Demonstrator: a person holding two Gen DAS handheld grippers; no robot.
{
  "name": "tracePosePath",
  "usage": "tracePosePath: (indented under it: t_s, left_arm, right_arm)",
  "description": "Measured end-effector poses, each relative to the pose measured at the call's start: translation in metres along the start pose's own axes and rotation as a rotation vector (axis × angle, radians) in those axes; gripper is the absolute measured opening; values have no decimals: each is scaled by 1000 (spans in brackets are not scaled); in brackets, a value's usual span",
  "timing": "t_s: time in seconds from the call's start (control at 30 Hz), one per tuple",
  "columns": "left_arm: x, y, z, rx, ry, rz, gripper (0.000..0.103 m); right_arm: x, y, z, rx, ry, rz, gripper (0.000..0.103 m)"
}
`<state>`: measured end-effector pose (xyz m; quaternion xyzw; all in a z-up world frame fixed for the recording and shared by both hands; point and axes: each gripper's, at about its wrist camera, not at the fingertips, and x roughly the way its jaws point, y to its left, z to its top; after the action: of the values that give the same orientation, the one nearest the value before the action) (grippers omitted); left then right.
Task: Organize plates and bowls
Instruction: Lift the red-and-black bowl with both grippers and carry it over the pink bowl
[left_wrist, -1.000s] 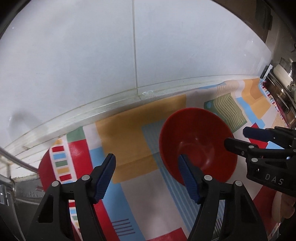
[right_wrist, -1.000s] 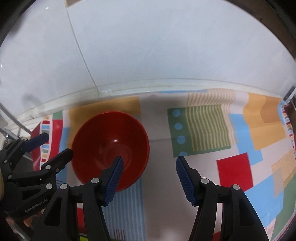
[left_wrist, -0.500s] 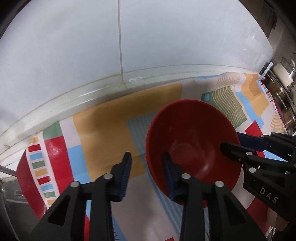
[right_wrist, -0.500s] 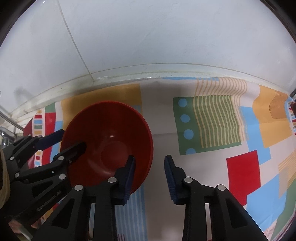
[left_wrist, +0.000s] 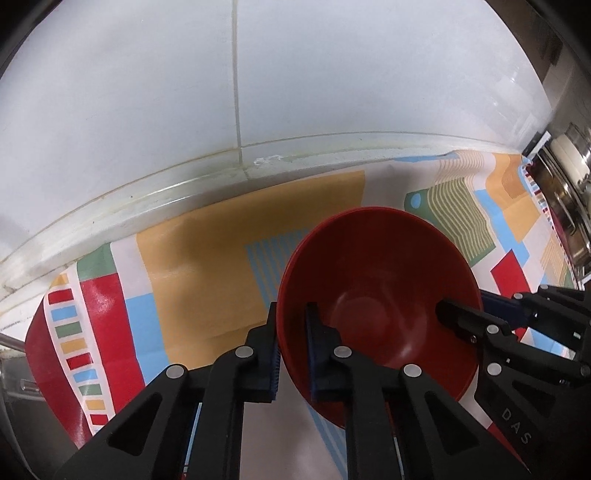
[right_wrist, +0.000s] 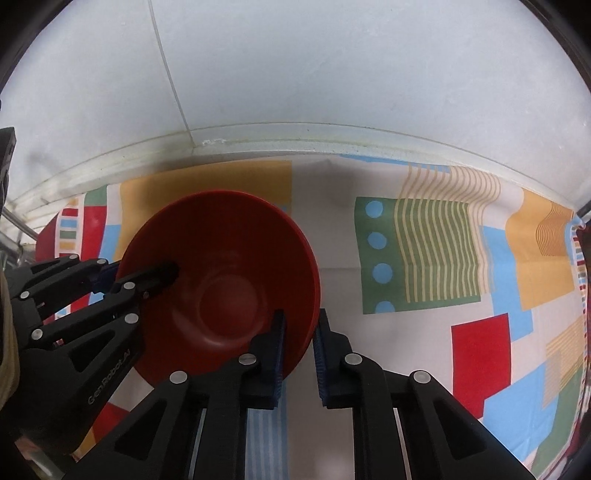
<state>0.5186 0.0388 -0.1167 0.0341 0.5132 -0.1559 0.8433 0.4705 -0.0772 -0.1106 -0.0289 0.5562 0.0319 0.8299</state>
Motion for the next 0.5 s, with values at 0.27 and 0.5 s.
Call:
tracePosePath:
  t_s: [0.27,0.5]
  left_arm:
    - [-33,-5,-8,0,-57,-20,13]
    - [-74,-27,-23,45,-124,-26,14]
  right_arm:
    - [-27,-7,-7,9,-38,7,15]
    - [-65,-21,-17,31,-87,21,15]
